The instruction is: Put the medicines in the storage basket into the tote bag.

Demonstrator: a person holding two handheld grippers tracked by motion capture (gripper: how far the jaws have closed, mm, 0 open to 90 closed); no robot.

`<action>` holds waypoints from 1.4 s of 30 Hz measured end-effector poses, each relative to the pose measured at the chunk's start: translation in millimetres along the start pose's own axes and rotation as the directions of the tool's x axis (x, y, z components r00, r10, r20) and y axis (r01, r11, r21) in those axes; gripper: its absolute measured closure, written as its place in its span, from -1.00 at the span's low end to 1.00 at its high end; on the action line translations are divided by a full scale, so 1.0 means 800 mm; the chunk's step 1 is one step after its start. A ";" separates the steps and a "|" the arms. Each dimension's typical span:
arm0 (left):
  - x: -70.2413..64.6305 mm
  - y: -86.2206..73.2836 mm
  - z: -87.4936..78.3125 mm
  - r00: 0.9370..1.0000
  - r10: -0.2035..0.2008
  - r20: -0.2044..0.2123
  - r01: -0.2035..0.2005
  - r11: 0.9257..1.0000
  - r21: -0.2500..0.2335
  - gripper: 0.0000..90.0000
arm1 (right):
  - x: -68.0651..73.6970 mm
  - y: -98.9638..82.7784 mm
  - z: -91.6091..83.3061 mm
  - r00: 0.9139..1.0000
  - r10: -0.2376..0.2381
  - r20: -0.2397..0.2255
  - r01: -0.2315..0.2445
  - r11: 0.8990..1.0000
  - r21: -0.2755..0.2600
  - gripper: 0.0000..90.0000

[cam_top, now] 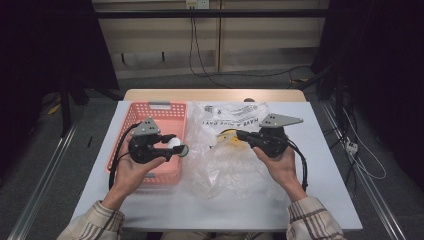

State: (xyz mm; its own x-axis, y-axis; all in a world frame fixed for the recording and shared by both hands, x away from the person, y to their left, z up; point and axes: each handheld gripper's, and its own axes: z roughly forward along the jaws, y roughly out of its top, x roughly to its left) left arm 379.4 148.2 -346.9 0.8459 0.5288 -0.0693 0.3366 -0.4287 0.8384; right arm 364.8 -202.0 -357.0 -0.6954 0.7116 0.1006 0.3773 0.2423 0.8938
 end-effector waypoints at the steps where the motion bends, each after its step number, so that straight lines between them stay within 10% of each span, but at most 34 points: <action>1: -0.004 0.002 0.000 1.000 0.010 0.002 -0.010 1.000 -0.008 0.13 | 0.000 0.000 0.000 1.000 0.000 -0.001 0.000 1.000 -0.002 1.00; 22: -0.099 0.044 0.039 0.987 0.103 0.123 -0.096 0.994 -0.060 0.13 | 0.007 0.003 0.007 1.000 -0.011 -0.018 0.011 1.000 0.007 1.00; 37: -0.113 0.042 0.113 0.984 0.072 0.163 -0.073 0.997 0.000 0.13 | 0.001 0.005 0.005 1.000 0.005 -0.005 -0.005 1.000 -0.004 1.00; 42: -0.118 0.037 0.136 0.981 0.117 0.152 -0.123 0.992 0.027 0.13 | 0.001 0.007 0.003 1.000 0.005 -0.006 -0.005 1.000 -0.010 1.00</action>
State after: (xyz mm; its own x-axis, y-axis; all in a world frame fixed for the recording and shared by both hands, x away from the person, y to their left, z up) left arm 354.9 5.8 -374.1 0.9325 0.3574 -0.0516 0.2412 -0.5101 0.8256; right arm 367.4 -198.6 -353.0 -0.6971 0.7089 0.1076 0.3744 0.2319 0.8978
